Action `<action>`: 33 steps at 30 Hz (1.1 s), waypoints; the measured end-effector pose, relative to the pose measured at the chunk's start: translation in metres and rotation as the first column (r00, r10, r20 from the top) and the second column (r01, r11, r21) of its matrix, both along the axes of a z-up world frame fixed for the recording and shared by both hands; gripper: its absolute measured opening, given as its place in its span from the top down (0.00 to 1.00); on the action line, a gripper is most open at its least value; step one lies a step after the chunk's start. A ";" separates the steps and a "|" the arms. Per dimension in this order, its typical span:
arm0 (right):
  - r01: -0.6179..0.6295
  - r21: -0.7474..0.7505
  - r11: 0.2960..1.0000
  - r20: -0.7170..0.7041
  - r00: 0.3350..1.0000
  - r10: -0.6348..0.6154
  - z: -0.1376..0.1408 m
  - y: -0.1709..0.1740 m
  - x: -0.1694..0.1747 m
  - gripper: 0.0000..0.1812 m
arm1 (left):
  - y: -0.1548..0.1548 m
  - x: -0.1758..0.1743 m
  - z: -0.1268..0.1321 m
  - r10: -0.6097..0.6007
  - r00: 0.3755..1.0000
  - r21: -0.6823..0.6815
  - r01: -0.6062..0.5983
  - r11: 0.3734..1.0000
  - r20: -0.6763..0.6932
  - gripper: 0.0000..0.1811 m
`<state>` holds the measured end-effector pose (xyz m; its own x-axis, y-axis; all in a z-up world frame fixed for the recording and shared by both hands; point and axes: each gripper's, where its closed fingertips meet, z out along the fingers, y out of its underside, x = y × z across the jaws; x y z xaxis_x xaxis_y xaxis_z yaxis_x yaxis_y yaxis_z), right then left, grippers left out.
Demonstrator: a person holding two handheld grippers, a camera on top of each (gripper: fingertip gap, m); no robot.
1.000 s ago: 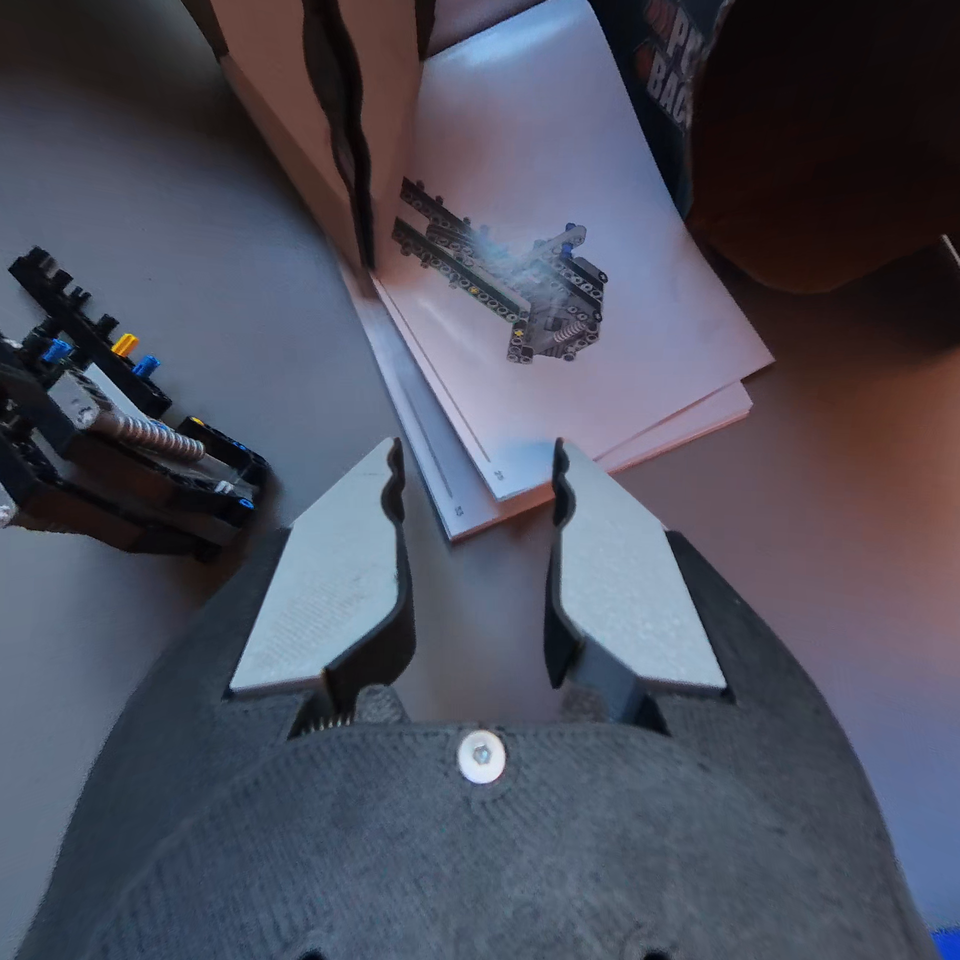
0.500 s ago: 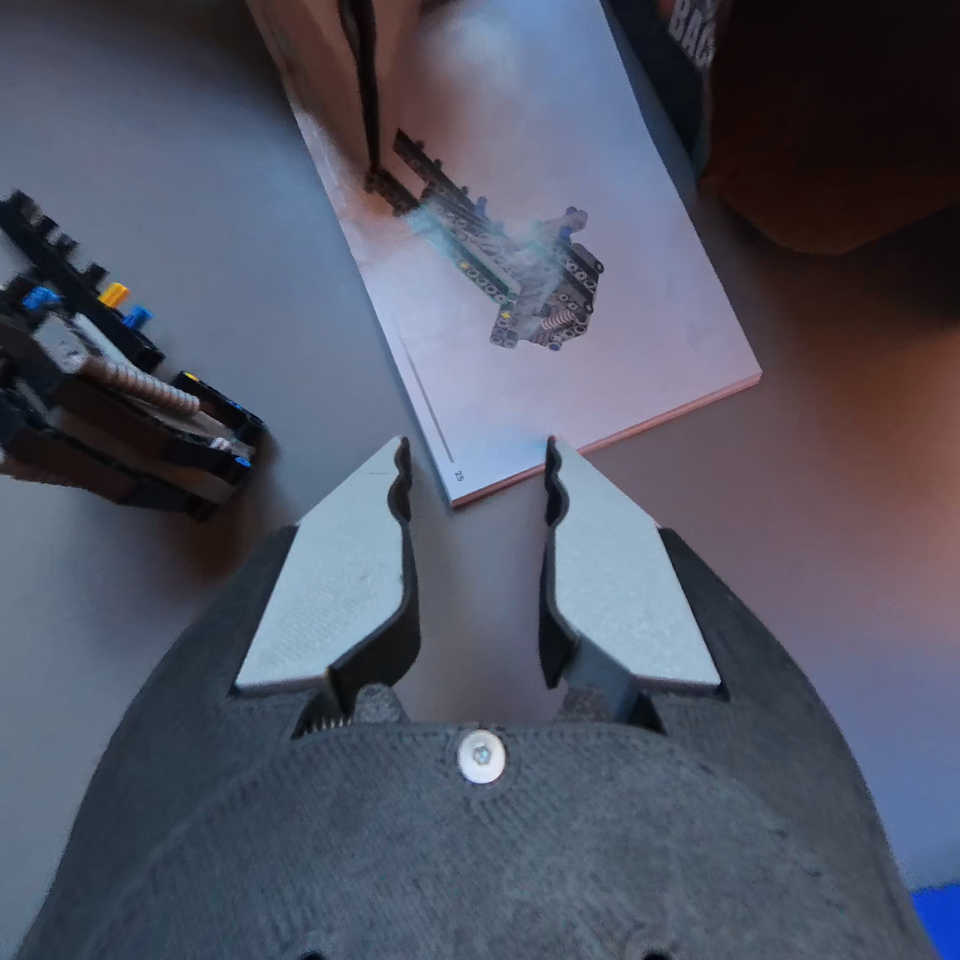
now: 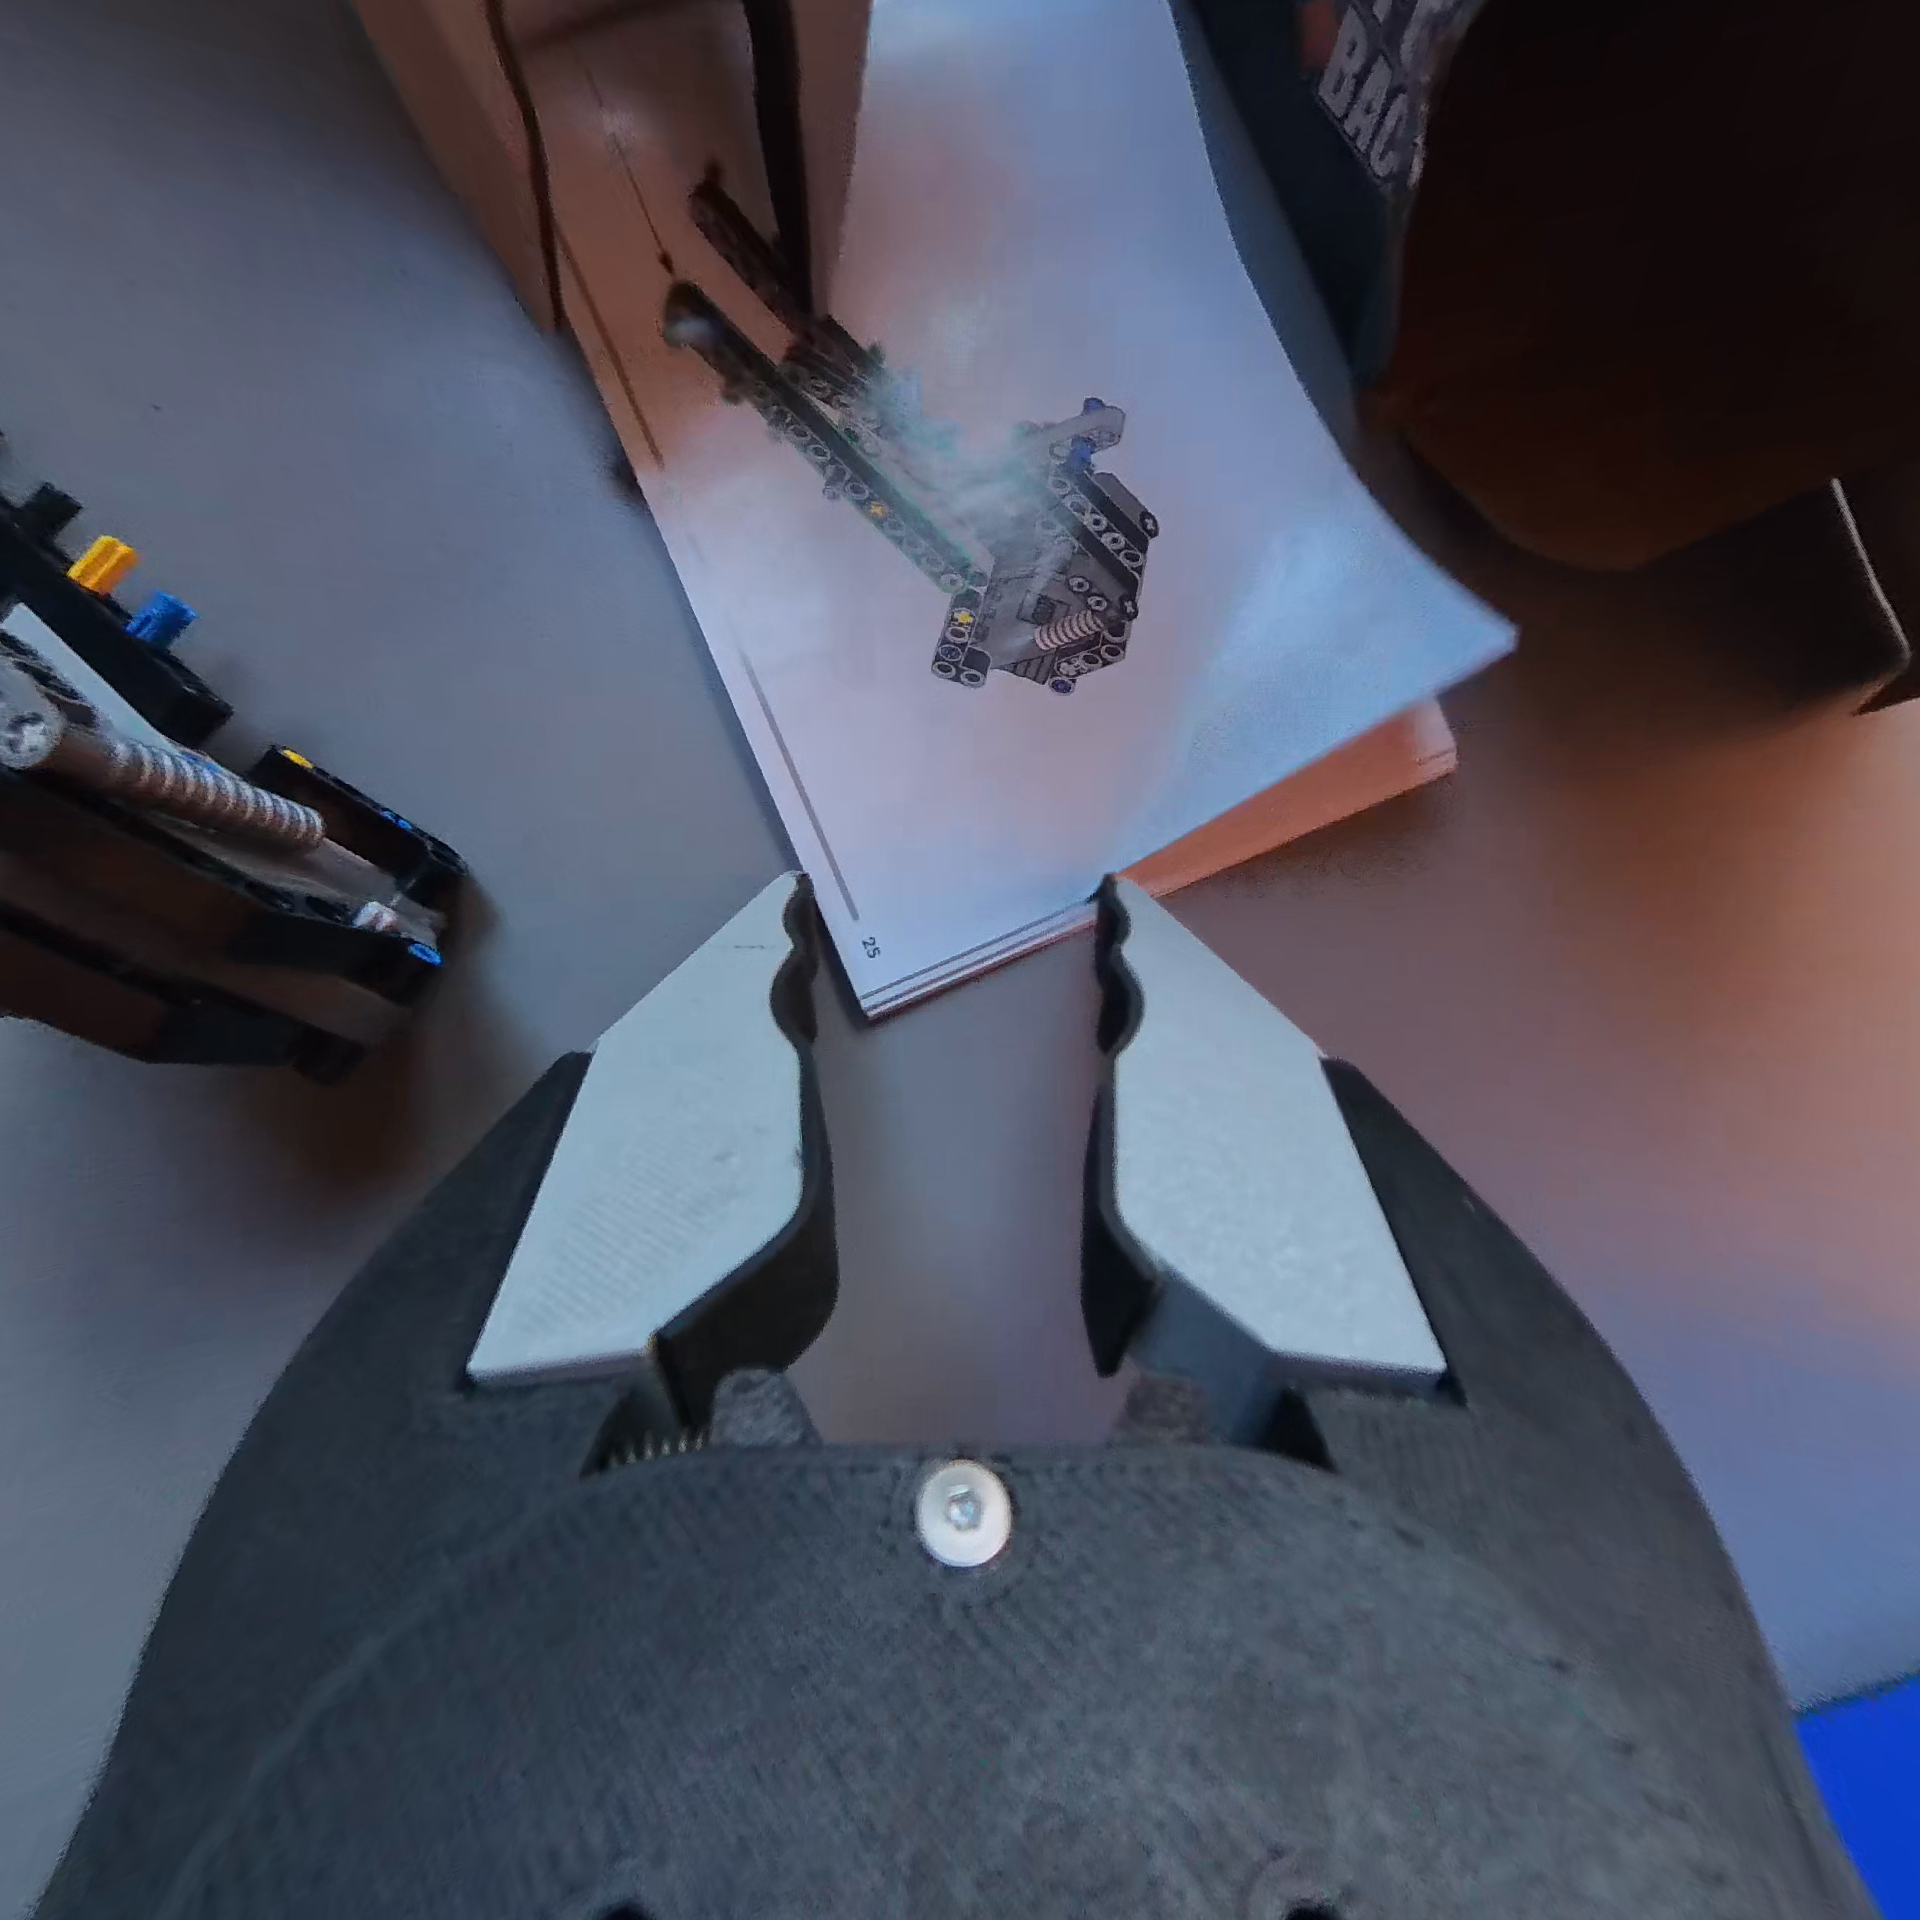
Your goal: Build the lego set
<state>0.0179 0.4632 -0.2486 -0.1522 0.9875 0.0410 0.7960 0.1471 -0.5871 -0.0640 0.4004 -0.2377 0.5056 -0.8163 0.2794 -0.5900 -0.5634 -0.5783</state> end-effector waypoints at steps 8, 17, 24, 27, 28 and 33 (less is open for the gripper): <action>-0.017 -0.140 0.990 -0.042 0.999 0.011 0.005 -0.013 -0.008 0.82 | 0.002 0.012 -0.002 -0.022 1.000 0.058 0.022 0.998 0.002 0.75; -0.081 -0.406 0.910 -0.174 0.985 0.010 0.031 -0.033 -0.019 0.92 | 0.002 0.017 0.000 -0.048 0.998 0.109 0.054 0.993 -0.049 0.69; -0.081 -0.478 0.875 -0.230 0.973 -0.036 0.045 -0.034 -0.024 0.96 | 0.008 0.031 0.014 -0.046 0.998 0.229 0.053 0.972 -0.034 0.84; -0.089 -0.536 0.840 -0.260 0.964 -0.064 0.052 -0.035 -0.029 0.95 | 0.007 0.029 0.012 -0.055 0.996 0.253 0.070 0.965 -0.065 0.96; -0.097 -0.549 0.830 -0.273 0.960 -0.068 0.055 -0.036 -0.030 0.95 | 0.008 0.028 0.013 -0.050 0.997 0.255 0.064 0.965 -0.059 1.00; -0.104 -0.567 0.817 -0.311 0.945 -0.095 0.066 -0.033 -0.030 0.92 | 0.010 0.025 0.022 -0.035 0.999 0.245 0.034 0.969 0.003 1.00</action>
<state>-0.0124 0.4307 -0.1827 -0.2342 0.8448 -0.4811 0.5561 -0.2895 -0.7790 -0.0390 0.4100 -0.2158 0.4746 -0.8772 0.0725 -0.6019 -0.3835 -0.7005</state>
